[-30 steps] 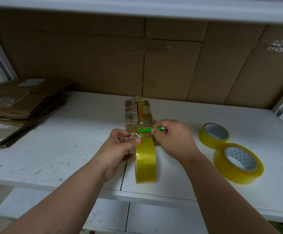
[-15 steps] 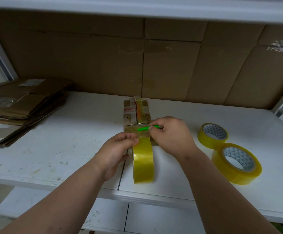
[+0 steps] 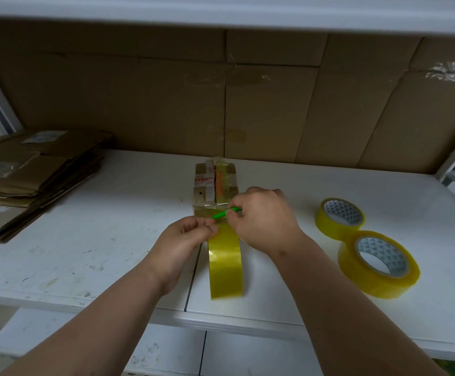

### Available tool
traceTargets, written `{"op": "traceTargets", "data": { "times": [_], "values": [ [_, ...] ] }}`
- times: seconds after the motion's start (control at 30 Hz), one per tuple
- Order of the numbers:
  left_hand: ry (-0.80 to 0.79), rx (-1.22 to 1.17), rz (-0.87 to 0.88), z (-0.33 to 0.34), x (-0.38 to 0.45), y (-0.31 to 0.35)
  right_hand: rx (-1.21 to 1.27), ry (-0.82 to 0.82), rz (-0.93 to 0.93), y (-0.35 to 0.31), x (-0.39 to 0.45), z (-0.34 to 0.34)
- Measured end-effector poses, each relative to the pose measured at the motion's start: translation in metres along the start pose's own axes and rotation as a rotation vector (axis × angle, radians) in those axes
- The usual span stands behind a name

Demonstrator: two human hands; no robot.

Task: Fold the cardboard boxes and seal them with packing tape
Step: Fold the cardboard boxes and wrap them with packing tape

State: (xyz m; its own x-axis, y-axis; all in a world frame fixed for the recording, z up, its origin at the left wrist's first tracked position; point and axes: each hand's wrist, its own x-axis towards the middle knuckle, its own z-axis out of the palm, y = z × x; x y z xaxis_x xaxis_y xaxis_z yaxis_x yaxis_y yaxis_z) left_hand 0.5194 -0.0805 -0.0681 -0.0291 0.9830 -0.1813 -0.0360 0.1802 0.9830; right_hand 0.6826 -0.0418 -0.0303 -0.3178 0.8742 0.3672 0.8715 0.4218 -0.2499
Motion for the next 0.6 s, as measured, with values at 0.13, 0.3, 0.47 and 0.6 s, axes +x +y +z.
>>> {"op": "traceTargets", "data": {
  "times": [0.13,0.3,0.47,0.6],
  "values": [
    [-0.004,-0.003,0.017,-0.001,0.0,0.001,0.007,-0.004,0.012,0.003,0.001,0.002],
    [-0.013,-0.007,0.024,-0.006,0.003,0.004,0.059,-0.005,0.082,0.019,-0.003,-0.003],
    [-0.041,0.024,0.001,-0.008,0.005,0.004,0.128,0.008,0.137,0.035,-0.013,-0.006],
    [-0.054,0.02,-0.018,-0.011,0.005,0.007,0.146,0.148,0.201,0.051,-0.023,-0.002]
  ]
}}
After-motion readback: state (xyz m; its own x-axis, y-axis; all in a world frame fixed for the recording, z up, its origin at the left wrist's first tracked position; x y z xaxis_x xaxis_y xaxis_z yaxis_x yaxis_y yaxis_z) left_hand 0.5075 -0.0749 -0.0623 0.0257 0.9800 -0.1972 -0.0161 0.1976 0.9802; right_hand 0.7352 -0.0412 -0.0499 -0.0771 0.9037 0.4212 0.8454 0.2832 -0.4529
